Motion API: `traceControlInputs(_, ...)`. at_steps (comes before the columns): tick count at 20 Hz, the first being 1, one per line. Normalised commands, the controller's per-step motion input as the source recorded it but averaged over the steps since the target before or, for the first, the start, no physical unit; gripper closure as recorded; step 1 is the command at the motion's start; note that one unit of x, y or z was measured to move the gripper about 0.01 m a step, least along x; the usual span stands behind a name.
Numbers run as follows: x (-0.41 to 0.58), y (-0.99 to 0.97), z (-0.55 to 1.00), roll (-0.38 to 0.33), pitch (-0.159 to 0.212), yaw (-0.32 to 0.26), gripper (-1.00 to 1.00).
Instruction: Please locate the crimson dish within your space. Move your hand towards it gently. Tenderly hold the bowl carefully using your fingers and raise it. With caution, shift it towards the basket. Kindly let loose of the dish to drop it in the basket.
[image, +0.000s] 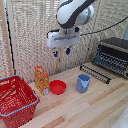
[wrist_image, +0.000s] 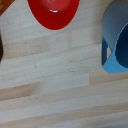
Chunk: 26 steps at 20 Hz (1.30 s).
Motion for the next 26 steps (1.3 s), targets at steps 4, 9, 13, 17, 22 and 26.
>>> traceControlInputs(4,0.399,-0.24,-0.27,0.025,0.022,0.076,-1.0)
traceControlInputs(9,0.235,-0.31,-0.38,0.03,0.064,0.113,-1.0)
traceControlInputs(13,0.053,-0.31,-0.42,0.014,0.103,0.136,-1.0)
traceControlInputs(17,0.0,-0.26,-0.51,0.01,0.095,0.155,-1.0)
traceControlInputs(22,-0.017,-0.06,-0.51,-0.004,0.016,0.04,-1.0)
traceControlInputs(26,0.0,0.0,-0.54,-0.035,0.0,-0.01,-1.0)
